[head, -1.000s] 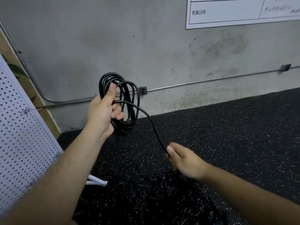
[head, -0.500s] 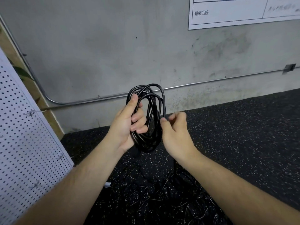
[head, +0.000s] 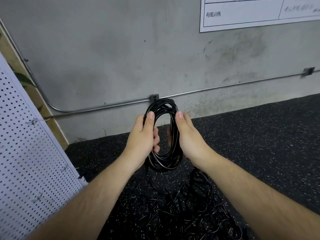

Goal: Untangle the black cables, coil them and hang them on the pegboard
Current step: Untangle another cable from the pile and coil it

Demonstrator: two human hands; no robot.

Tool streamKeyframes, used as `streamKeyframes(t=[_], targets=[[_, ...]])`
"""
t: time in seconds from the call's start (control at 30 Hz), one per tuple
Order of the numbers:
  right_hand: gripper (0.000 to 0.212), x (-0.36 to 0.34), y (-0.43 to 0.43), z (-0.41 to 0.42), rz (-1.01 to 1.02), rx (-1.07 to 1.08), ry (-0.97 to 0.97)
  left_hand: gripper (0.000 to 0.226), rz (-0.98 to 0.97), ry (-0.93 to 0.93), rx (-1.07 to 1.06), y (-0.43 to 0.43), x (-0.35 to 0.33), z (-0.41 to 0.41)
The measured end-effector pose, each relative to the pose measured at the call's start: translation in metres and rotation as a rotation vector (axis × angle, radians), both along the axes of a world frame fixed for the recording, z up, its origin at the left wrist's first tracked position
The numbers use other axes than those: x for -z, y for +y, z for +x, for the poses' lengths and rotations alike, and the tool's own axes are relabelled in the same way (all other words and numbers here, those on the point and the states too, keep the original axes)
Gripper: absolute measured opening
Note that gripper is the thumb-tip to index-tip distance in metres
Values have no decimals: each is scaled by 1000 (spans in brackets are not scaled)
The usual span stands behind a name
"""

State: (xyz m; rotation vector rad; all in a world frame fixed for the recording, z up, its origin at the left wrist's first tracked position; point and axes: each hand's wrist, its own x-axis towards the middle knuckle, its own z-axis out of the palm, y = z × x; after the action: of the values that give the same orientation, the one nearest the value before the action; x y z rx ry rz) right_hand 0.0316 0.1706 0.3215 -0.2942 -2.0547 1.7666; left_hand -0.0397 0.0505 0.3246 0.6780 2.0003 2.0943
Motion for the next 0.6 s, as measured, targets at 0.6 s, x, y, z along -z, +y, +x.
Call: streamKeyframes(t=[0.6], targets=[[57,13,-12,-1,85,-83,31,12,-101,371,19,12,27,20]])
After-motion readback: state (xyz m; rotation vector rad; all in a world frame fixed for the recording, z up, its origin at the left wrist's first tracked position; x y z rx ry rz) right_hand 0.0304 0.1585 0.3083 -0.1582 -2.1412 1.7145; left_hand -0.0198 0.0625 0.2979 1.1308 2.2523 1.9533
